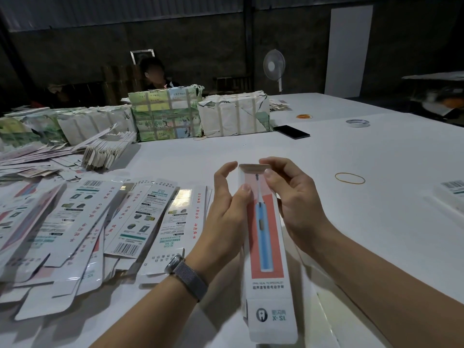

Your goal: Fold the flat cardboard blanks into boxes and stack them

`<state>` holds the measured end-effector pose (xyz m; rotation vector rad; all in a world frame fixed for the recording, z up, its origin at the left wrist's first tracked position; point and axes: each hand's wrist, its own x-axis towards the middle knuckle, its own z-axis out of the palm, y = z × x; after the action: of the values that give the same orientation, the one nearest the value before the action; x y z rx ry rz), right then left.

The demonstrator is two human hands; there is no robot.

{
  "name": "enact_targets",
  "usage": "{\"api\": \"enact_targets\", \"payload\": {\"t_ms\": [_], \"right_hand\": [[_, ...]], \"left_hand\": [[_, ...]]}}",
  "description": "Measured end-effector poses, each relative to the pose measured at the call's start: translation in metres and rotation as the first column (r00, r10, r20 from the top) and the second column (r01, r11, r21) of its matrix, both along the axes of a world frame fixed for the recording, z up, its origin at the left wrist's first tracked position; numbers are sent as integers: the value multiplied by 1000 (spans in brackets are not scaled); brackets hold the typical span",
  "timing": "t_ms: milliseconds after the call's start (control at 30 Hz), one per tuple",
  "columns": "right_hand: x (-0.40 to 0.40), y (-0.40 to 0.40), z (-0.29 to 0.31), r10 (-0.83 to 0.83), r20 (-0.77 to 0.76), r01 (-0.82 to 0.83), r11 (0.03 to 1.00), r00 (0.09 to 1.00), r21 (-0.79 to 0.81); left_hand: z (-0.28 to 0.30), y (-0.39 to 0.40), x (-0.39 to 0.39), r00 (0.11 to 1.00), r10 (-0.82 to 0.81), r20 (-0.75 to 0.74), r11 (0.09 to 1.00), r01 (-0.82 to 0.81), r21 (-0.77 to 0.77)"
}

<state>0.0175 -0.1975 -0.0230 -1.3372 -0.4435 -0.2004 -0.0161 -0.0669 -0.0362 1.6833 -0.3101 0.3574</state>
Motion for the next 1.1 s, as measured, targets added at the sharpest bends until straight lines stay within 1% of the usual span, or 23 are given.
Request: {"api": "enact_targets", "payload": {"t_ms": [133, 233, 333, 567, 733, 833, 967, 1100], "right_hand": [[-1, 0, 2, 17, -41, -16, 1000, 999, 9], [-2, 0, 6, 18, -66, -19, 1000, 998, -17], [-2, -1, 9, 38, -94, -38, 999, 995, 2], [3, -4, 8, -32, -86, 24, 996, 996, -89], [4, -4, 8, -54, -98, 45, 995, 994, -95], [3, -3, 8, -63, -70, 57, 994, 996, -95], [5, -6, 10, -127, -8, 124, 978, 992, -166], [6, -8, 10, -158, -4, 154, 970, 987, -188]], "left_hand": [[1, 1, 1, 999, -6, 31, 999, 5, 37], [0, 0, 0, 998, -27, 65, 996, 21, 88], [-1, -2, -1, 996, -54, 66, 994, 47, 102], [-4, 0, 0, 995, -36, 92, 984, 19, 178], [-3, -1, -1, 998, -20, 62, 978, 7, 208], [-2, -1, -1, 999, -21, 36, 976, 13, 218], [-2, -2, -2, 999, -50, 3, 971, 48, 236], [-1, -3, -3, 996, -85, -15, 971, 86, 223]]}}
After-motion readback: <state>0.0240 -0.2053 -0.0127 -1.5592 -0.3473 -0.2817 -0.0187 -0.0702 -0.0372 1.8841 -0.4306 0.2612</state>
